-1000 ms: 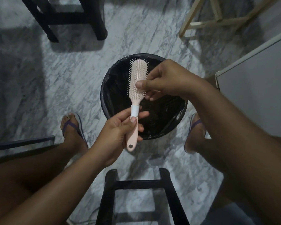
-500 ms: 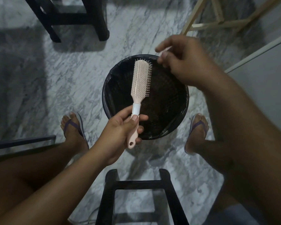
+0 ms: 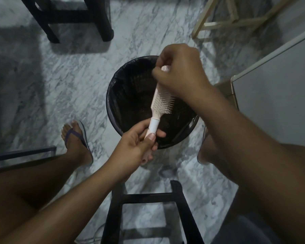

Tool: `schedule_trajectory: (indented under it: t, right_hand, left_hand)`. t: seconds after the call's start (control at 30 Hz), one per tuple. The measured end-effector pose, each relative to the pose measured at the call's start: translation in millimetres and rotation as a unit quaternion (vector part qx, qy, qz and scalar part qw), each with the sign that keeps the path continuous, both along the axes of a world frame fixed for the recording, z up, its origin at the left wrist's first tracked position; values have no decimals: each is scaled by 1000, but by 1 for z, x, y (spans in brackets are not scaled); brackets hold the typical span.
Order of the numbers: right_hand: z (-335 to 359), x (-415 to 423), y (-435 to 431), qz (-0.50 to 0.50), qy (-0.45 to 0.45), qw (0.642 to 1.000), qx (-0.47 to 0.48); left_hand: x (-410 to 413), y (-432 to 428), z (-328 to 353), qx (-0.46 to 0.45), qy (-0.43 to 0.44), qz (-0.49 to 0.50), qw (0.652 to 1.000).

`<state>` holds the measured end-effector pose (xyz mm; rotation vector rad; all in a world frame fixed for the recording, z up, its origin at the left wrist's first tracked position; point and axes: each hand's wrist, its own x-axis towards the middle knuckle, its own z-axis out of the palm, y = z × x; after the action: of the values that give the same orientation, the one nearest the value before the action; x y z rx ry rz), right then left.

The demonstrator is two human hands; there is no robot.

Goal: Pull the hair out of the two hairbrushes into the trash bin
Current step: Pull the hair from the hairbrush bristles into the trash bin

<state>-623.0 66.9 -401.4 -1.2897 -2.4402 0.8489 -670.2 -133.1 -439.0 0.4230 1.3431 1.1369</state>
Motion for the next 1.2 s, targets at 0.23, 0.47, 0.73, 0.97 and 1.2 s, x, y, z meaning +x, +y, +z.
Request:
schedule_trajectory:
  t: [0.23, 0.47, 0.73, 0.97, 1.2]
  right_hand:
    - [9, 15, 39, -119, 128, 960, -217]
    - [14, 17, 15, 66, 16, 994, -88]
    - [1, 4, -21, 156, -163, 974, -35]
    - [1, 3, -22, 117, -148, 982, -30]
    - [-2, 5, -28, 134, -124, 982, 40]
  left_hand:
    - [0, -2, 1, 5, -118, 26, 993]
    - [-13, 4, -3, -16, -145, 83, 986]
    - [-10, 0, -4, -16, -44, 59, 997]
    - [-17, 2, -6, -14, 36, 26, 999]
    - [-16, 4, -4, -13, -10, 38, 999]
